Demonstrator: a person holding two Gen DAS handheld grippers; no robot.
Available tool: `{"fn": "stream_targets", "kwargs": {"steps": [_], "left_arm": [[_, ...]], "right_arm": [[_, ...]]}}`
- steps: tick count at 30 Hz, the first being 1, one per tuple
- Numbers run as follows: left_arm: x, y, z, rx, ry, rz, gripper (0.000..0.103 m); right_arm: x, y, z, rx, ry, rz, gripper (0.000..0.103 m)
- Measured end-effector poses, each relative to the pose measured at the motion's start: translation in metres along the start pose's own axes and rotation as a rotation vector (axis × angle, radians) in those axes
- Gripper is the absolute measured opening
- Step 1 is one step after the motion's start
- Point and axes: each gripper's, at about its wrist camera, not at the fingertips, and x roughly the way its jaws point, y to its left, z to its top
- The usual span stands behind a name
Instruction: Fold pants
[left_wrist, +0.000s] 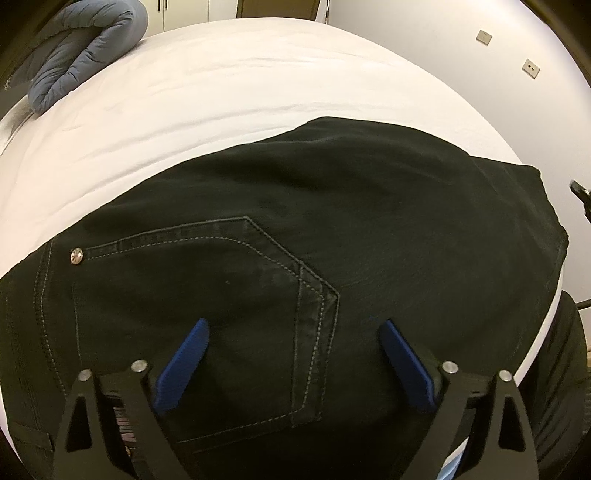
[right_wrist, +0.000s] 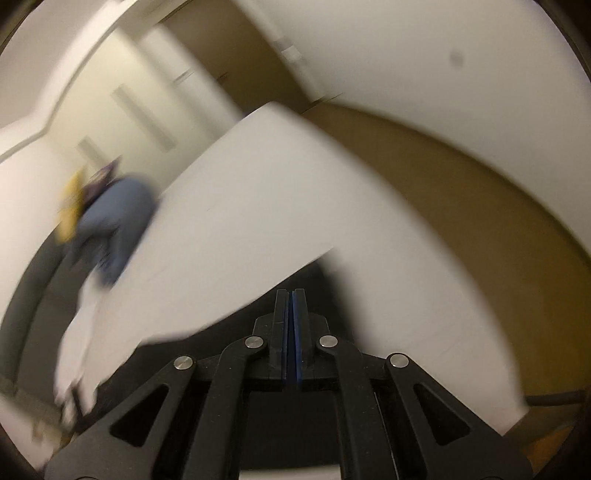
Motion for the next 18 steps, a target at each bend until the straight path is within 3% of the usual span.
{"fn": "stream_targets", "kwargs": {"steps": [3, 5, 8, 12, 14, 15, 16, 18], "left_arm": [[0.0, -0.002, 0.0, -0.002, -0.002, 0.008, 0.099], [-0.001, -0.001, -0.001, -0.004, -0.005, 0.002, 0.099], [-0.005, 0.002, -0.005, -0.001, -0.005, -0.002, 0.099], [-0.012, 0.01, -0.013, -0.019, -0.019, -0.002, 0.099], [-0.018, 0.012, -0.017, -0.029, -0.033, -0.004, 0.099], [-0.02, 0.012, -0.018, -0.036, -0.04, -0.008, 0.099], [-0.023, 0.013, -0.02, -0.05, -0.05, -0.016, 0.099], [-0.027, 0.014, -0.024, -0.075, -0.066, -0.025, 0.098]], "right_arm": [[0.019, 0.027, -0.042, 0.022, 0.125, 0.129, 0.002], [0.041, 0.039, -0.069, -0.003, 0.206, 0.092, 0.002], [0.067, 0.025, -0.105, 0.083, 0.316, -0.054, 0.001], [0.031, 0.003, -0.124, 0.231, 0.218, -0.077, 0.003], [-0.003, -0.003, -0.132, 0.277, 0.168, -0.034, 0.021], [-0.014, 0.0, -0.136, 0.3, 0.152, 0.008, 0.055], [-0.022, 0.004, -0.141, 0.324, 0.136, 0.043, 0.082], [-0.035, 0.018, -0.153, 0.365, 0.084, 0.121, 0.085]]}}
